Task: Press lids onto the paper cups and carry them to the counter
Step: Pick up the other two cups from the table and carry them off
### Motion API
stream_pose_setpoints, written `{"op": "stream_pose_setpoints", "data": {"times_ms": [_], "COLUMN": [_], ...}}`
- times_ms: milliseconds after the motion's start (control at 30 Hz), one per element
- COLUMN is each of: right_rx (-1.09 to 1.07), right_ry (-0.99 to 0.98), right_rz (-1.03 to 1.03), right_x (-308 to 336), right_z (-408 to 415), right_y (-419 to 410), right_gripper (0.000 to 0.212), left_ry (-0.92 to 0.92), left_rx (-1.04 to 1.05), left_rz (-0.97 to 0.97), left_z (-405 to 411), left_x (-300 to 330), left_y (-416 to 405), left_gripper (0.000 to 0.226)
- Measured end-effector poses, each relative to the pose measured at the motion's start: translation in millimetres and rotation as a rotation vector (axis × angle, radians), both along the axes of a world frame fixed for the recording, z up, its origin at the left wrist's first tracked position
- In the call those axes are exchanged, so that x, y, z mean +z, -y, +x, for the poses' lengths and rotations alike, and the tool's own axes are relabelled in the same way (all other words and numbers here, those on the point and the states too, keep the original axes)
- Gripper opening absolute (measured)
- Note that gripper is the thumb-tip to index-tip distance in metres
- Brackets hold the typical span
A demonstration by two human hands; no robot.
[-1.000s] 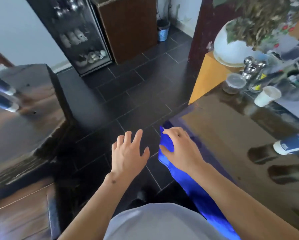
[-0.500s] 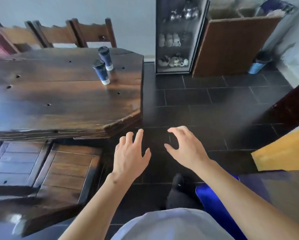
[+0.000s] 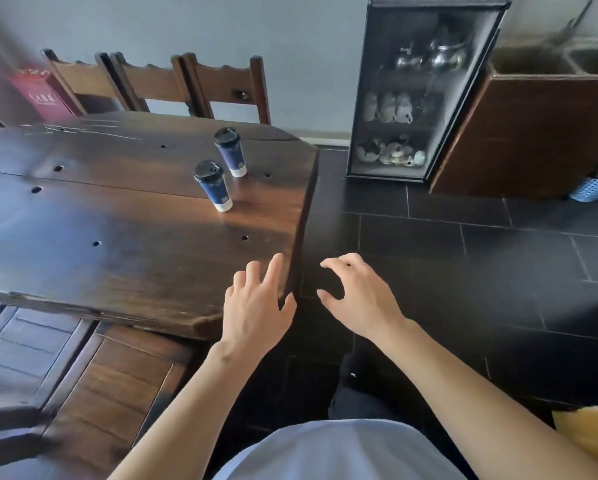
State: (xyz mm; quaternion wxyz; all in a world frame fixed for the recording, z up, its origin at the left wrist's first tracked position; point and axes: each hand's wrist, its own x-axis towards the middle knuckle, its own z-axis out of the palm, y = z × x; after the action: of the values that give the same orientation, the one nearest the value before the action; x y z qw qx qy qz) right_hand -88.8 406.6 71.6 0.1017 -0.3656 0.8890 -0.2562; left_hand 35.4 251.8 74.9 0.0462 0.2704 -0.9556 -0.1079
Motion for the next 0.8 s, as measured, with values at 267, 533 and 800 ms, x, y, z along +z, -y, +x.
{"op": "stream_pose_setpoints", "data": {"times_ms": [267, 533, 800], "right_rx": [0.197, 0.309, 0.385], "right_ry": [0.163, 0.185, 0.229], "right_rz": [0.032, 0.045, 0.088], "right_x": [-8, -16, -8], "right_z": [-166, -264, -360], "right_y": [26, 97, 198], "right_gripper": [0.054, 0.051, 0.053], "left_ry": [-0.005, 0.059, 0.032], "left_rx": [0.184, 0.274, 0.370], "left_rz": [0.082, 0.095, 0.151], "left_z": [-139, -219, -309], "left_x": [-2, -12, -25], "left_y": [33, 67, 149], "left_gripper": [0.077, 0.076, 0.073]}}
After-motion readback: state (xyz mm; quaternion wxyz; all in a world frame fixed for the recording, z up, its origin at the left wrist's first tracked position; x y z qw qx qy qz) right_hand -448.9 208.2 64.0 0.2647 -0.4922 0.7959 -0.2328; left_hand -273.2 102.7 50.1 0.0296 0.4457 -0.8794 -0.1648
